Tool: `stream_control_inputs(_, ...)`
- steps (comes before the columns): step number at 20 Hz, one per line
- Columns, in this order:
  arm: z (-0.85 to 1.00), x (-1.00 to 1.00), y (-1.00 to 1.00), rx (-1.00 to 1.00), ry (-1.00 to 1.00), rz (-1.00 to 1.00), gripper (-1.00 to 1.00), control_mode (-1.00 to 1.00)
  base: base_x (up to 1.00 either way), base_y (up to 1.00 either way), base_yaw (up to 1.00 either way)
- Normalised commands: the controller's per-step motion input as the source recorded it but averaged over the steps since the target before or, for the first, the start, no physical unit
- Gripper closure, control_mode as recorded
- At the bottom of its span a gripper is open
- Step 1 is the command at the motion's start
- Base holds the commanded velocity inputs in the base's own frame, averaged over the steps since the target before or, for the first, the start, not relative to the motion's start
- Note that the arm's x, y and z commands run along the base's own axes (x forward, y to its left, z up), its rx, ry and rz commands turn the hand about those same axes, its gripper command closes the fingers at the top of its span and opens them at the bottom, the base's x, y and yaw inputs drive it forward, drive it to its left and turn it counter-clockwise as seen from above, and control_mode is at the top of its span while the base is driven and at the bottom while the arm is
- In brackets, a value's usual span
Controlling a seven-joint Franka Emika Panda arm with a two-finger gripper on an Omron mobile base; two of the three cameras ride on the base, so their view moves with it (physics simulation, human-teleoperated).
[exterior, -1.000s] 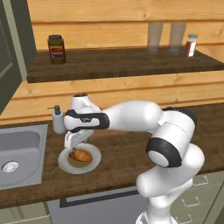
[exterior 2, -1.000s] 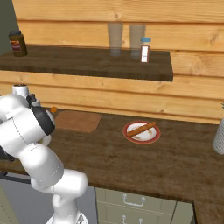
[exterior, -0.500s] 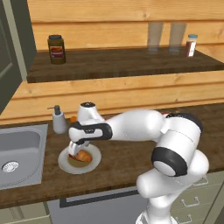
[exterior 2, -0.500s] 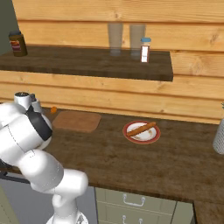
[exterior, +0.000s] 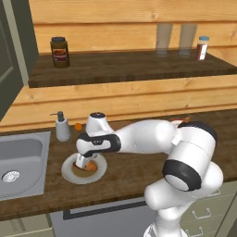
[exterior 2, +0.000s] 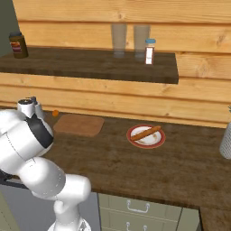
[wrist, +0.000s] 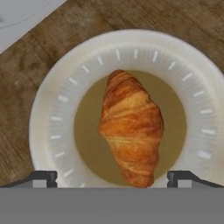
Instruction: From the different types of pastries on the counter, select a croissant and place it on the cutting board. Then retrieve a jar of jam from the cabinet and place it alongside the croissant on the cutting board.
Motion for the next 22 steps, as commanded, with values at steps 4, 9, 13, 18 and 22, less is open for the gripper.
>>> stream_control_inputs(4, -0.13, 0.09, 0.00, 0.00, 0.00, 0.00, -1.00, -1.00, 0.00, 0.00, 0.00)
stream_control_inputs(9, -0.21, 0.20, 0.00, 0.00, 0.00, 0.00, -1.00, -1.00, 0.00, 0.00, 0.00)
stream_control_inputs(13, -0.22, 0.26, 0.05, 0.00, 0.00, 0.00, -1.00, -1.00, 0.00, 0.00, 0.00)
stream_control_inputs(18, -0.28, 0.22, 0.19, 0.00, 0.00, 0.00, -1.00, -1.00, 0.00, 0.00, 0.00)
stream_control_inputs(22, -0.33, 0.18, 0.31, 0.00, 0.02, 0.00, -1.00, -1.00, 0.00, 0.00, 0.00)
